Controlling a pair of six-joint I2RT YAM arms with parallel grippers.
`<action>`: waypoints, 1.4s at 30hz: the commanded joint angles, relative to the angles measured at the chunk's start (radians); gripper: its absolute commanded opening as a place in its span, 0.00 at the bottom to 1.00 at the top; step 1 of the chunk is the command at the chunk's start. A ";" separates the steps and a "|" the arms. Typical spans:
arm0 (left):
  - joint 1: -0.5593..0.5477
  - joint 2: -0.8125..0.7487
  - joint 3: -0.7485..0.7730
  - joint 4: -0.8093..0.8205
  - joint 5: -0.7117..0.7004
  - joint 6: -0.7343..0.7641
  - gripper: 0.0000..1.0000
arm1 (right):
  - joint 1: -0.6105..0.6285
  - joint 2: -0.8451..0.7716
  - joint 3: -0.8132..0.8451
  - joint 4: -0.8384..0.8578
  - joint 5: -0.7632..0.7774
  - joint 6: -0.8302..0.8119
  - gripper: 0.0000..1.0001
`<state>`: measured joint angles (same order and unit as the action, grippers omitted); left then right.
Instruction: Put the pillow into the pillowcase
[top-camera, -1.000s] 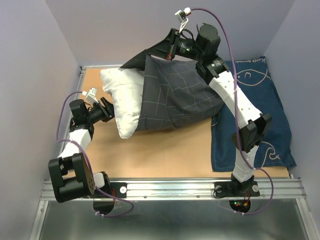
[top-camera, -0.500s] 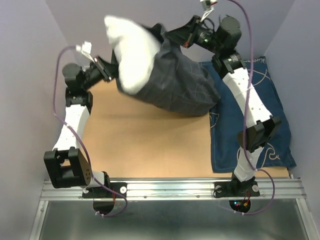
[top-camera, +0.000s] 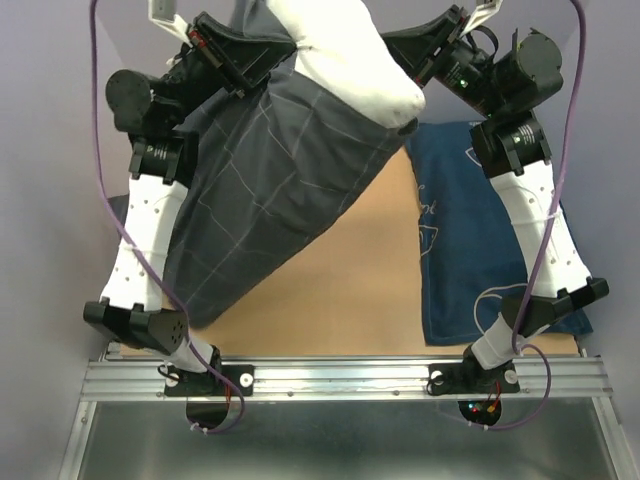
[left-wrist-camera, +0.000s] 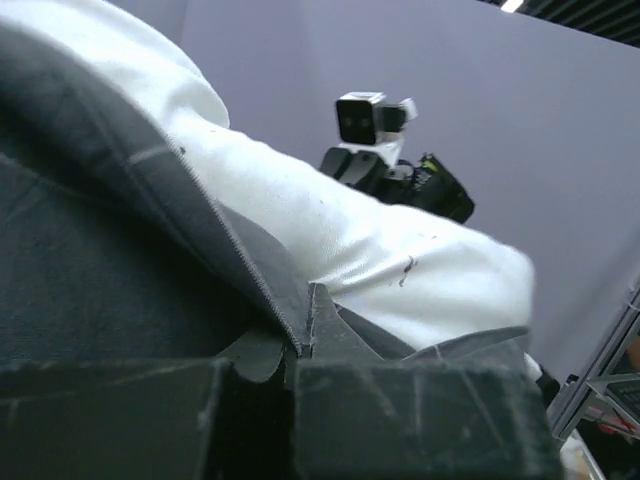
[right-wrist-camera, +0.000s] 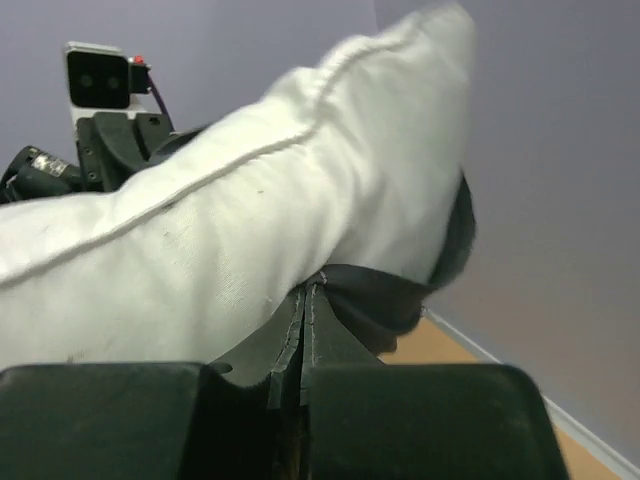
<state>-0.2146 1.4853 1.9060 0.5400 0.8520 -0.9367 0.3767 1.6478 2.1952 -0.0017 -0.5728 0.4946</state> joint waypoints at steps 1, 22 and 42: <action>0.037 0.105 0.123 0.021 0.011 -0.028 0.00 | -0.001 -0.052 0.001 0.105 0.058 -0.071 0.01; -0.031 0.079 0.145 -0.031 -0.052 0.165 0.00 | -0.070 -0.011 0.013 0.142 0.047 0.047 0.01; -0.027 0.145 0.327 -0.037 0.000 0.019 0.00 | -0.122 0.016 0.057 0.194 0.013 0.202 0.00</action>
<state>-0.2291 1.5360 2.0857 0.4889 0.7044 -0.8120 0.2367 1.6688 2.2257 0.1249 -0.5259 0.6376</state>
